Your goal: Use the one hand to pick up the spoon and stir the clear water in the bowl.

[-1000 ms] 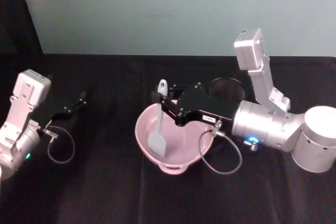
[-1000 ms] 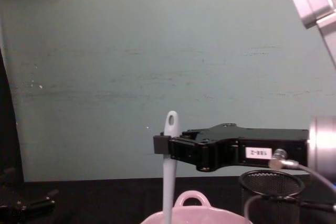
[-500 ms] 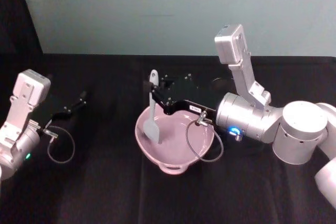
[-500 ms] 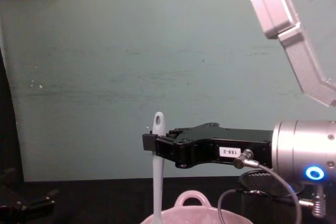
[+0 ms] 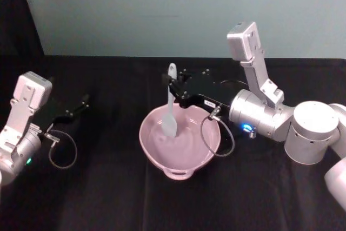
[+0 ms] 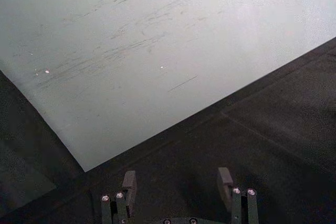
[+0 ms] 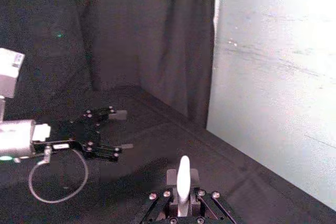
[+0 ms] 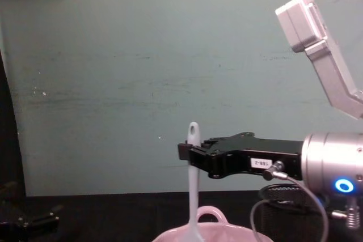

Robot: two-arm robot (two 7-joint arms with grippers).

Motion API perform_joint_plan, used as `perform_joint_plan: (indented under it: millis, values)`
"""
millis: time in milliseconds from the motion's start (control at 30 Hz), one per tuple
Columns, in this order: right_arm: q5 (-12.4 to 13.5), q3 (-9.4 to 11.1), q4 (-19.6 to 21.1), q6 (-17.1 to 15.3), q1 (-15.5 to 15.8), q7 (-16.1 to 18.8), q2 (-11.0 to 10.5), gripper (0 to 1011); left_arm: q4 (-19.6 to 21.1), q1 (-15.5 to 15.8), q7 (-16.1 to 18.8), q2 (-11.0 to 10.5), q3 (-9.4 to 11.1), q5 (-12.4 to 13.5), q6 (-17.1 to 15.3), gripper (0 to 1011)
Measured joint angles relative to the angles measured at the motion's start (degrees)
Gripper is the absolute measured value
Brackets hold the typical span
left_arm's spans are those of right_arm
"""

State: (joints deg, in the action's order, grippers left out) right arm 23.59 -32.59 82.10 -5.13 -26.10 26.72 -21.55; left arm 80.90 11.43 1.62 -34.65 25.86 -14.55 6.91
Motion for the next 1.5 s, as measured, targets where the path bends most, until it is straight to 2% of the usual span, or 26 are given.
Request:
perform_joint_plan:
  millis: [500, 967, 1267, 1500]
  values:
    - [-2.1, 3.0, 3.4, -0.7, 3.5, -0.3, -2.6, 121, 0.0, 0.0, 0.0, 0.0, 0.0, 0.0, 0.0, 1011]
    - [-2.2, 5.5, 12.5, -2.8, 9.2, 0.3, -7.5, 120, 0.0, 0.0, 0.0, 0.0, 0.0, 0.0, 0.0, 1011]
    - [-0.8, 5.8, 16.1, -5.8, 10.7, 1.8, -9.6, 120, 0.0, 0.0, 0.0, 0.0, 0.0, 0.0, 0.0, 1011]
    - [1.5, 4.3, 17.4, -7.7, 10.3, 3.5, -9.8, 120, 0.0, 0.0, 0.0, 0.0, 0.0, 0.0, 0.0, 1011]
